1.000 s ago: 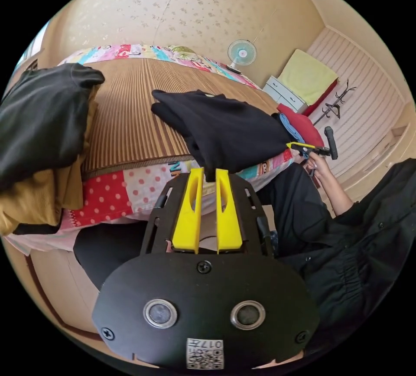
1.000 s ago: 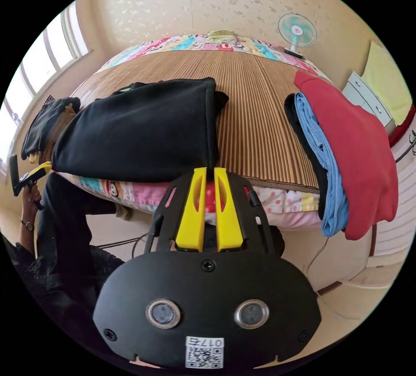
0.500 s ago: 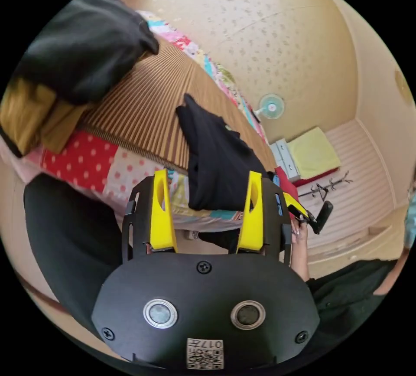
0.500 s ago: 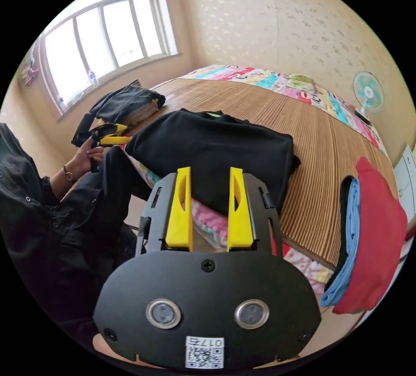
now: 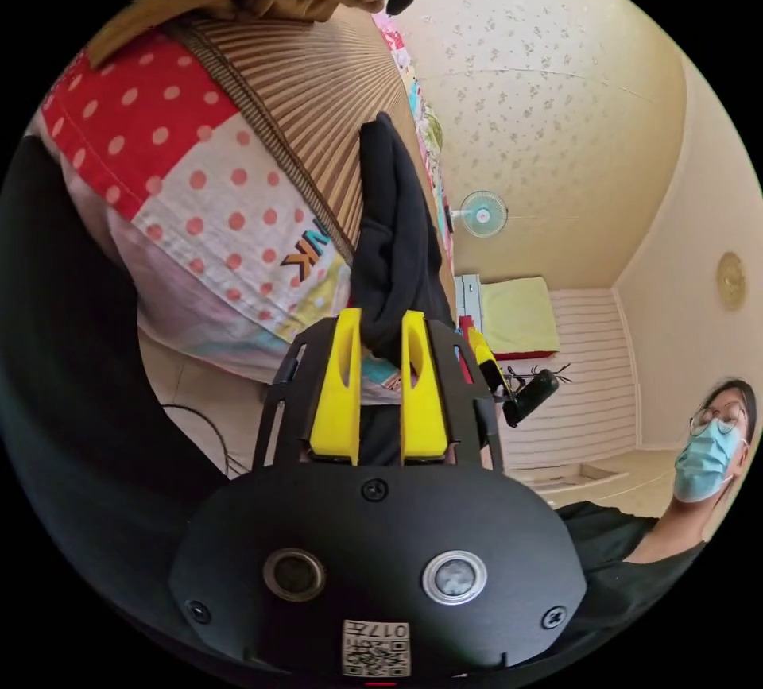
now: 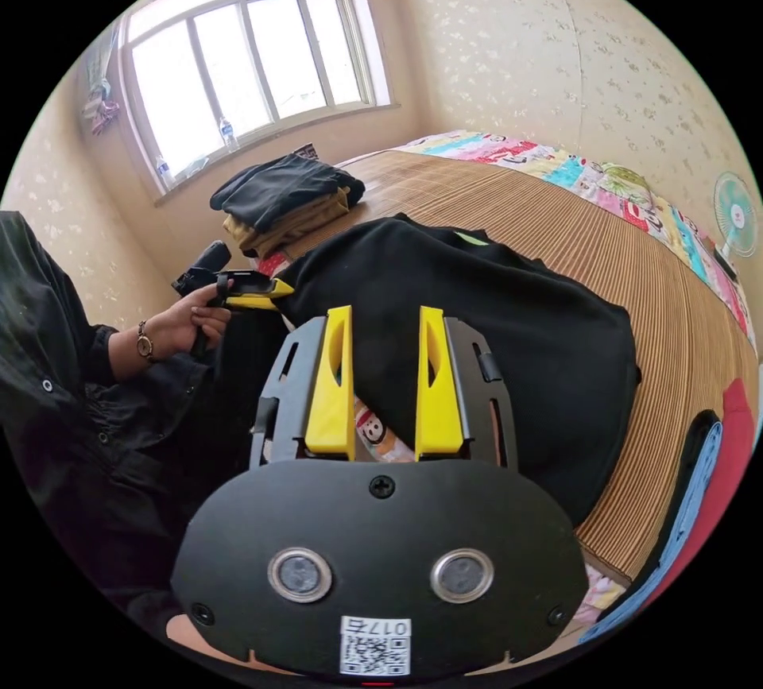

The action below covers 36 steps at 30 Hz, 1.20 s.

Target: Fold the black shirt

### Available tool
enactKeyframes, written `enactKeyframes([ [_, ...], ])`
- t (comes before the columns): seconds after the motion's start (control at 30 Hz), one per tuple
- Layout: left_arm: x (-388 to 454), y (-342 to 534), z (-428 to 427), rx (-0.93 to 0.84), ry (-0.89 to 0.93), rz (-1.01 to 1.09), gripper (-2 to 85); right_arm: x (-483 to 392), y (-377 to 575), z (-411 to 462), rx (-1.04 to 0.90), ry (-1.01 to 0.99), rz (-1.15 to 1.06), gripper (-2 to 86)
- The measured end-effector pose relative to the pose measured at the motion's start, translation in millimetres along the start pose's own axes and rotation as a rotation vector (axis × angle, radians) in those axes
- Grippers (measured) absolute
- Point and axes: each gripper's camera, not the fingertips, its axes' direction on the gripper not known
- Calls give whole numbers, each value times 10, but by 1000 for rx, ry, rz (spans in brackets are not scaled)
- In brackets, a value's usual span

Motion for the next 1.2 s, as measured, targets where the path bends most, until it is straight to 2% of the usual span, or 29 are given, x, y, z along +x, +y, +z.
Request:
enactKeyframes([
  [0.13,201,-28,-203,71,6,94,54,307,70,67,-36,86,104,98],
  [0.2,404,-91,-365,118,-43,183,52,458,139,313,-167,167,192,64],
  [0.27,556,-157,-448,138,-64,250,52,469,216,508,-218,129,211,33],
  [0.37,800,-291,-428,135,-28,343,52,410,323,536,-137,101,262,15],
  [0.53,1470,-377,64,36,29,592,52,352,333,448,-126,158,230,8],
  [0.6,1878,-298,480,-57,37,762,52,429,391,245,-77,101,274,6],
  [0.73,2309,-76,1042,-165,41,948,53,615,577,-180,47,44,337,6],
  [0.83,2223,-20,1042,-129,81,911,53,831,676,-395,23,53,369,5],
  [0.93,1675,-90,587,-26,124,756,53,986,745,-516,-6,66,374,5],
  [1.03,938,-91,-76,57,89,559,53,1051,729,-507,-22,64,352,6],
  [1.1,606,86,-522,88,-74,471,52,1074,591,-360,-35,50,326,9],
  [1.2,386,320,-622,27,-273,345,53,1039,203,-54,-49,8,275,17],
])
